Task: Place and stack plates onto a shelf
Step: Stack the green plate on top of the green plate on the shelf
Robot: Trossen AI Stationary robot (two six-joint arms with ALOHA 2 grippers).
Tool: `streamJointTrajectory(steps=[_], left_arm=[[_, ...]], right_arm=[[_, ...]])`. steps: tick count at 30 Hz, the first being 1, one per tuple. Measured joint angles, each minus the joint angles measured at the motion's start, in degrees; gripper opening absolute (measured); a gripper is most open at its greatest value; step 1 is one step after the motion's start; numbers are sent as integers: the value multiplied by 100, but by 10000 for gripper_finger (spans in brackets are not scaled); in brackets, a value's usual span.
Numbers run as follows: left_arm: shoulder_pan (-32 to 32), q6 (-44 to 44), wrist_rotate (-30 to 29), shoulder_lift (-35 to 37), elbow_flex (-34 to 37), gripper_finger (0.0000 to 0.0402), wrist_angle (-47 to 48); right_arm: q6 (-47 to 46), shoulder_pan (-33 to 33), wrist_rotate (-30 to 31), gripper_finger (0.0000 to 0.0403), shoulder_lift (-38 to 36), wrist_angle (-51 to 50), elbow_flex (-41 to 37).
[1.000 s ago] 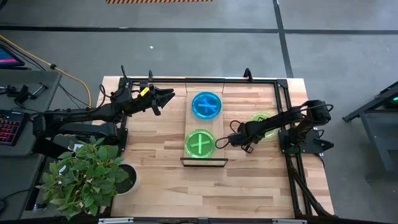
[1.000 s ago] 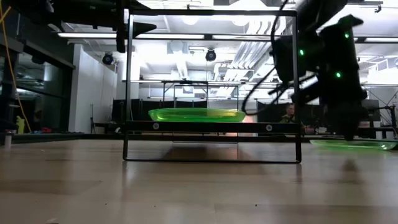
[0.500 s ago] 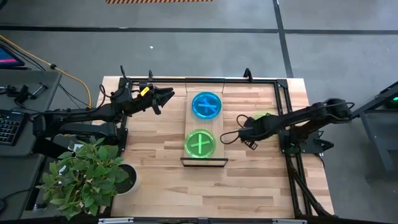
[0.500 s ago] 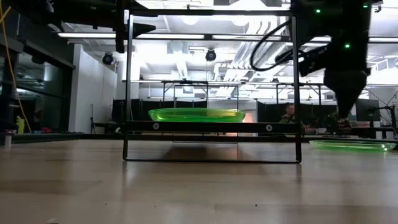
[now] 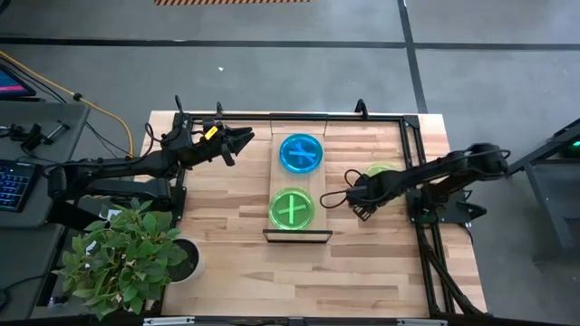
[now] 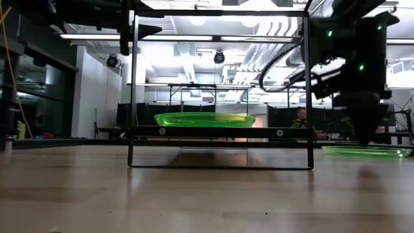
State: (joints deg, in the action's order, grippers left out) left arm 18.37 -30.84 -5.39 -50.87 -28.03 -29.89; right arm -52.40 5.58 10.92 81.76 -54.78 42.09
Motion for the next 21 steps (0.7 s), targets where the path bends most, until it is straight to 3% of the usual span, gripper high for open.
streamJointTrajectory(steps=[13, 21], left_arm=[[0, -64, -42, 0, 0, 156, 2], [0, -60, -43, 0, 0, 156, 2]], right_arm=[[614, -177, 300, 166, 918, -96, 87], [789, -174, 345, 83, 1164, -173, 101]])
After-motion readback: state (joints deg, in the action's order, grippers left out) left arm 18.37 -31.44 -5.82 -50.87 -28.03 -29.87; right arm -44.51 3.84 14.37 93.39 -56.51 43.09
